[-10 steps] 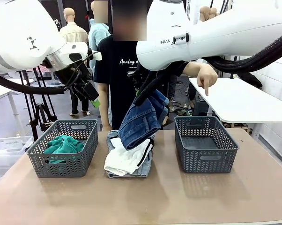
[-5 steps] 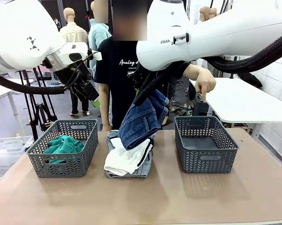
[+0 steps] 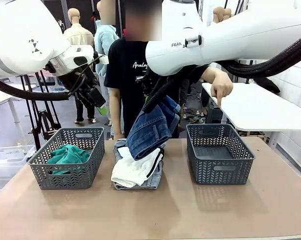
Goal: Sort the tops and bottoms.
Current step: Sort the clothes according to human instructions.
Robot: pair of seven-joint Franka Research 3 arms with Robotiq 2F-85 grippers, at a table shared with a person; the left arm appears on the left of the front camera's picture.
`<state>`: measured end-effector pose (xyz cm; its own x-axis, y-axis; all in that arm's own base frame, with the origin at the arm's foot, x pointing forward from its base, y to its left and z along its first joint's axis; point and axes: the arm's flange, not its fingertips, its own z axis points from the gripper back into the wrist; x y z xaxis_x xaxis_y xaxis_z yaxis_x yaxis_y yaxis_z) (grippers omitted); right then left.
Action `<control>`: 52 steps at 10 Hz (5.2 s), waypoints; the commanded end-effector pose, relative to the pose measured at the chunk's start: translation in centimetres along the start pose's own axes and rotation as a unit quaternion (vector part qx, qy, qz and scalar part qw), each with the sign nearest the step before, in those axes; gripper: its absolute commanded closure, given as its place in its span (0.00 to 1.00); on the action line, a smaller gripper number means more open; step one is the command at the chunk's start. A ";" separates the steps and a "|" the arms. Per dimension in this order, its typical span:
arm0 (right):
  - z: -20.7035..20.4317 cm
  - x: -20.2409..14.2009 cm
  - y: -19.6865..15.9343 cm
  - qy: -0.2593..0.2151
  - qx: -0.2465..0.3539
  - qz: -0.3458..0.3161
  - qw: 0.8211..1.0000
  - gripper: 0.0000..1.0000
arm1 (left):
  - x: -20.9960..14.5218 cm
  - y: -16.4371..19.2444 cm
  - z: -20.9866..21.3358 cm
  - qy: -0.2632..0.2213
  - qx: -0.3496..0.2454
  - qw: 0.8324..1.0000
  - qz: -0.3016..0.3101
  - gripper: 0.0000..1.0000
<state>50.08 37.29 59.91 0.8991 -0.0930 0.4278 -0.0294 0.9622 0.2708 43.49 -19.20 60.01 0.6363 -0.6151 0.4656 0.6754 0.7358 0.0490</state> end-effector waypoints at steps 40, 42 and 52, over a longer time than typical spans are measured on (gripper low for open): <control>-12.4 7.8 -24.2 0.123 -0.199 -0.155 0.960 1.00 | 0.1 0.0 0.1 -0.001 0.005 1.000 0.001 0.00; -13.3 7.0 -24.2 0.132 -0.193 -0.152 0.960 0.89 | 0.1 0.0 0.1 -0.001 0.005 1.000 0.001 0.00; -5.8 7.9 -22.4 0.113 -0.159 -0.174 0.965 0.00 | 0.1 0.0 0.1 -0.001 0.005 1.000 0.001 0.00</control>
<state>60.84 16.39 53.22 0.9087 -0.3798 0.1735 0.3739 0.9251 0.0669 43.55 -19.21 60.08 0.6360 -0.6148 0.4665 0.6753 0.7359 0.0492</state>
